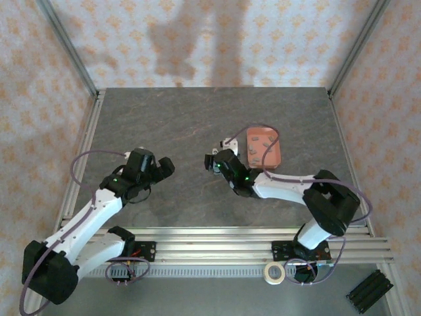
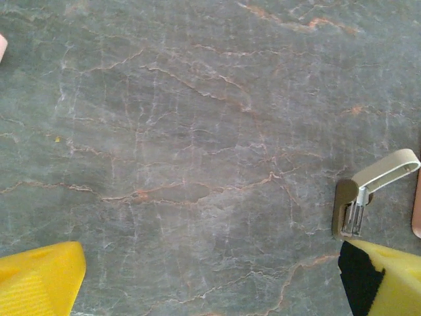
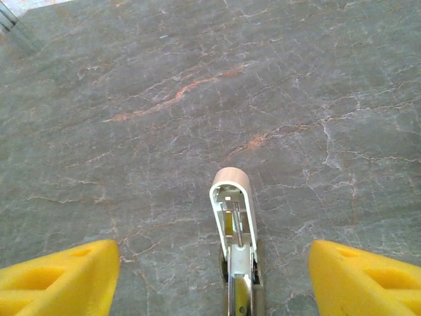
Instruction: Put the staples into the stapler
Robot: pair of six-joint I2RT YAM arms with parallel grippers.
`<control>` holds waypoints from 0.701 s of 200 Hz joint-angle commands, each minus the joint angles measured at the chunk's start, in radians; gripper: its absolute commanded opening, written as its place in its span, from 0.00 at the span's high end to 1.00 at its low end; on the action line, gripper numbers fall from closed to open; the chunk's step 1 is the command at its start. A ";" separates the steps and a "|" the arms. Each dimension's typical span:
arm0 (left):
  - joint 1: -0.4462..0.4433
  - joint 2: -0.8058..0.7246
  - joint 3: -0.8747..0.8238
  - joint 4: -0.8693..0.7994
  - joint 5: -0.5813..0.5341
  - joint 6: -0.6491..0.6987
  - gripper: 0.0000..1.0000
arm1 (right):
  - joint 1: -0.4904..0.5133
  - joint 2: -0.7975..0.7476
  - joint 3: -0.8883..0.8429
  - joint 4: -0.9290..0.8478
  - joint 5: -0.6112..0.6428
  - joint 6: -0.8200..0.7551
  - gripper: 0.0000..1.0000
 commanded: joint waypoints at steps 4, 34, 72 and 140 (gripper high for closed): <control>0.037 0.024 0.028 -0.071 0.047 -0.051 0.00 | -0.019 -0.054 0.034 -0.190 -0.045 0.021 0.25; 0.081 0.011 0.026 -0.120 0.001 -0.093 0.00 | -0.025 -0.121 0.015 -0.240 -0.086 0.018 0.26; 0.200 -0.055 -0.016 -0.122 -0.057 -0.177 0.00 | -0.030 -0.159 0.006 -0.257 -0.102 0.016 0.26; 0.475 0.108 0.041 -0.158 -0.059 -0.181 0.05 | -0.036 -0.168 -0.012 -0.243 -0.127 0.003 0.27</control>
